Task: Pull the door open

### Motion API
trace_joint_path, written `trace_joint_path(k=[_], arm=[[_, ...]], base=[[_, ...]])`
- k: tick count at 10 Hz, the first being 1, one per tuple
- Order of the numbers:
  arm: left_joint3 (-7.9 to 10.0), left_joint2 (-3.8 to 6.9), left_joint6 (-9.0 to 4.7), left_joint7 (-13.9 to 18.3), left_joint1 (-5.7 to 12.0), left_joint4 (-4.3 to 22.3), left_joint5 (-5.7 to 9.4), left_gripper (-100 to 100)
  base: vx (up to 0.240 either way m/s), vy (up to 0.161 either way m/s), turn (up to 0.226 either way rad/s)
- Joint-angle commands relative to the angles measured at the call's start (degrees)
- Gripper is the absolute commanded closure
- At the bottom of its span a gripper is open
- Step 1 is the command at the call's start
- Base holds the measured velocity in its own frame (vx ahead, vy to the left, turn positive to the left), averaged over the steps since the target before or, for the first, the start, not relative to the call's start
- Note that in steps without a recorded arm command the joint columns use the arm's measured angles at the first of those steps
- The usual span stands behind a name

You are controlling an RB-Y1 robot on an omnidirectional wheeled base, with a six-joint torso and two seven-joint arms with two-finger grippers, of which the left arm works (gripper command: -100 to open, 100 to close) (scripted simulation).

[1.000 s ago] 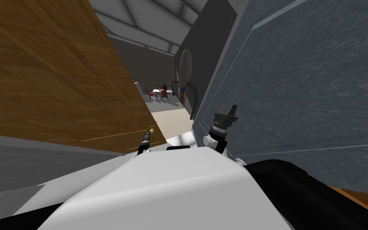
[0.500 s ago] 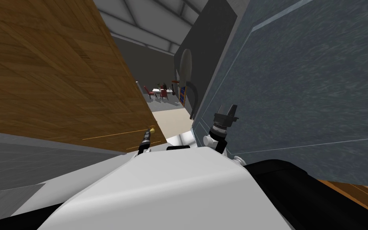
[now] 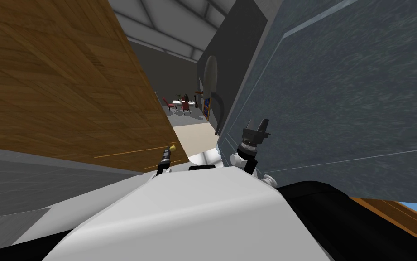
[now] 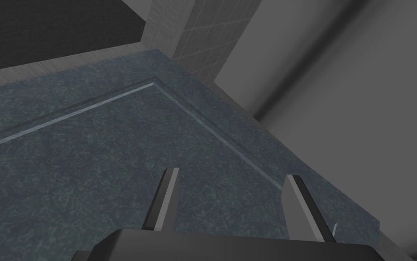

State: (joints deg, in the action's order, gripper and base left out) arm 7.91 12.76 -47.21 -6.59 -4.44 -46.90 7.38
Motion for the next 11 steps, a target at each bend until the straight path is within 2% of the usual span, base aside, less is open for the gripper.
trace_joint_path(k=[1, 2, 3, 4, 9, 10, 11], arm=[[-1.62, -1.13, -1.25, 0.82, 1.02, 1.78, -0.41, 100], [-2.34, -0.93, -1.29, 3.12, 1.31, 2.04, 0.54, 100], [-2.34, -0.93, -1.29, 3.22, 1.31, 2.04, 0.54, 100], [-3.06, -0.72, -1.33, 5.45, 1.6, 2.3, 1.5, 100], [-3.06, -0.72, -1.33, 5.61, 1.6, 2.3, 1.5, 100], [-3.79, -0.52, -1.36, 8.01, 1.89, 2.56, 2.46, 100], [-3.79, -0.52, -1.36, 8.01, 1.89, 2.56, 2.46, 100]], base=[[-0.011, 0.01, -0.004], [-0.029, 0.015, -0.022], [-0.022, -0.002, 0.002], [-0.027, -0.002, -0.047], [-0.013, 0.004, 0.005], [-0.026, 0.003, -0.035], [-0.027, -0.002, -0.019]])
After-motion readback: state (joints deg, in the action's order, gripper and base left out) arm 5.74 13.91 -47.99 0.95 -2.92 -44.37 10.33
